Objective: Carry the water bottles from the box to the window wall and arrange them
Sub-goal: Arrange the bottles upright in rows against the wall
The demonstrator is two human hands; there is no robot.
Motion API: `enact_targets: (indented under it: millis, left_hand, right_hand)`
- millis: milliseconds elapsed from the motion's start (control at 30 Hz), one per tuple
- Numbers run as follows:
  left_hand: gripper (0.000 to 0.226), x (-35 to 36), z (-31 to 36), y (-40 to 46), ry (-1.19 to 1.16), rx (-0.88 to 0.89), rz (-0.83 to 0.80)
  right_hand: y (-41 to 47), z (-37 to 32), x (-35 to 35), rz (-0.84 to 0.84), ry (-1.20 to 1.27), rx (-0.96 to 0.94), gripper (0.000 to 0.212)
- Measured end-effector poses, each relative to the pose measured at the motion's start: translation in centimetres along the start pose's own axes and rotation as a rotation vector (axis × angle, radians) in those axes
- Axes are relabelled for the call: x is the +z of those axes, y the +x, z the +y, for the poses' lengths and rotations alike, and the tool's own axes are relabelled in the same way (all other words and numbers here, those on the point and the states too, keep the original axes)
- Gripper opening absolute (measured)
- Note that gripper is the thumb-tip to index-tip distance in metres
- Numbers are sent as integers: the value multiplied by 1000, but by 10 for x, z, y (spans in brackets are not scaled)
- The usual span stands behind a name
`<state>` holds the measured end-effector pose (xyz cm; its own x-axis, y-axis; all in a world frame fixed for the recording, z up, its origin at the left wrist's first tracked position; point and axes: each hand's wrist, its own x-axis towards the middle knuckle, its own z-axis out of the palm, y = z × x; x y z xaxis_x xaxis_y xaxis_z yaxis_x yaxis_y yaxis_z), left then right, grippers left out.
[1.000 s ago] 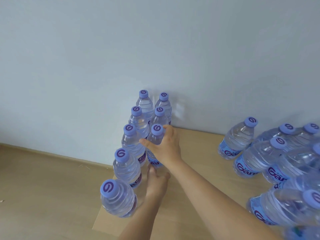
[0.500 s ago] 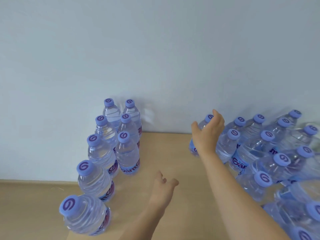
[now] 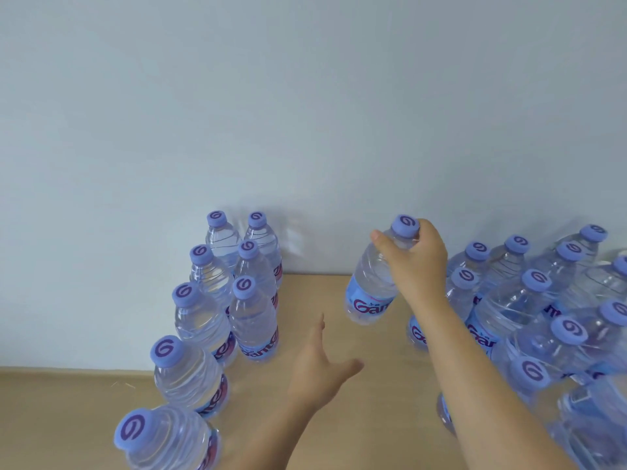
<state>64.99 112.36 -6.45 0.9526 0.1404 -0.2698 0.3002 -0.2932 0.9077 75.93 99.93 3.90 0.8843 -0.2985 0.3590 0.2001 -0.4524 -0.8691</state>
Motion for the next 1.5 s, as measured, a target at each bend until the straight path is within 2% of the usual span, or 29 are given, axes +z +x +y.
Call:
enact_targets:
  millis: [67, 167, 233, 333, 400, 533, 767, 900, 933, 1000, 1100, 1200, 1267, 1333, 1500]
  left_hand:
    - [108, -1, 16, 0, -40, 127, 19]
    - [72, 1, 28, -3, -255, 207, 135]
    - [63, -5, 29, -11, -317, 205, 166]
    - [46, -14, 27, -24, -364, 238, 2]
    - [39, -19, 26, -32, -385, 261, -30]
    - [44, -22, 19, -40, -404, 257, 15]
    - [39, -25, 5, -52, -395, 239, 71]
    - [47, -28, -10, -57, -413, 194, 98]
    - [47, -29, -15, -59, -403, 170, 111]
    - [50, -32, -27, -62, -393, 85, 160]
    - [47, -31, -39, -68, -464, -62, 304]
    - [37, -32, -47, -72, -425, -182, 434]
    - [37, -35, -54, -73, -352, -271, 432]
    - [47, -35, -62, -75, -310, -323, 393]
    - [56, -38, -67, -75, -368, -328, 390]
  right_hand:
    - [-5, -26, -5, -46, 16, -39, 40]
    - [-22, -54, -2, -162, 1, -75, 40]
    - [-28, -65, 1, -272, -12, -66, 35]
    - [-22, -69, -5, -661, 176, 183, 28]
    - [-22, -65, -8, -798, 213, 284, 30]
    - [-37, -58, 3, -685, 167, 215, 29]
    - [-51, -55, 14, -779, 136, 176, 37]
    - [-53, -56, 20, -1014, -15, 166, 71]
    - [-55, -56, 21, -1079, -24, 164, 71]
    - [-63, -54, 25, -1140, 39, 173, 55]
    - [-86, -47, 38, -1066, 46, 126, 38]
    - [-115, -38, 50, -984, -34, 66, 41]
    - [-132, -32, 56, -939, -62, 74, 46]
    - [-143, -28, 61, -899, -82, 58, 49]
    - [-155, -29, 73, -878, -81, 24, 53]
